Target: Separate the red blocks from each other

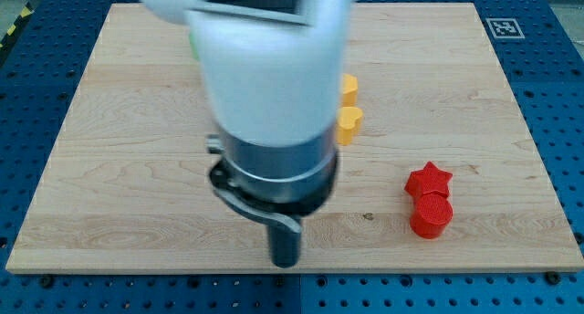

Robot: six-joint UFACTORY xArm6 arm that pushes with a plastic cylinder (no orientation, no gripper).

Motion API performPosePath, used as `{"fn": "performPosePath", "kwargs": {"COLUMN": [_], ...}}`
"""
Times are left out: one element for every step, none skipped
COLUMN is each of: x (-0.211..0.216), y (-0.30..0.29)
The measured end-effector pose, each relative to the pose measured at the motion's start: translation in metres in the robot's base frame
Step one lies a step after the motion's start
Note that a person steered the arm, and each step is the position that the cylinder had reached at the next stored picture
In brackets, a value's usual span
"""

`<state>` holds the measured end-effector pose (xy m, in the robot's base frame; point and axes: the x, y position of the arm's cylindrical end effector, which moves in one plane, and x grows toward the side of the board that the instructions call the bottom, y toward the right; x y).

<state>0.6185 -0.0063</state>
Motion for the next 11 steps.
{"fn": "performPosePath", "kwargs": {"x": [0.0,0.0,0.0,-0.001,-0.002,-0.009,-0.022,-0.025,-0.025,-0.027,-0.031], "y": [0.048,0.138,0.182,0.176,0.171,0.18,0.199,0.195,0.177,0.161,0.142]}}
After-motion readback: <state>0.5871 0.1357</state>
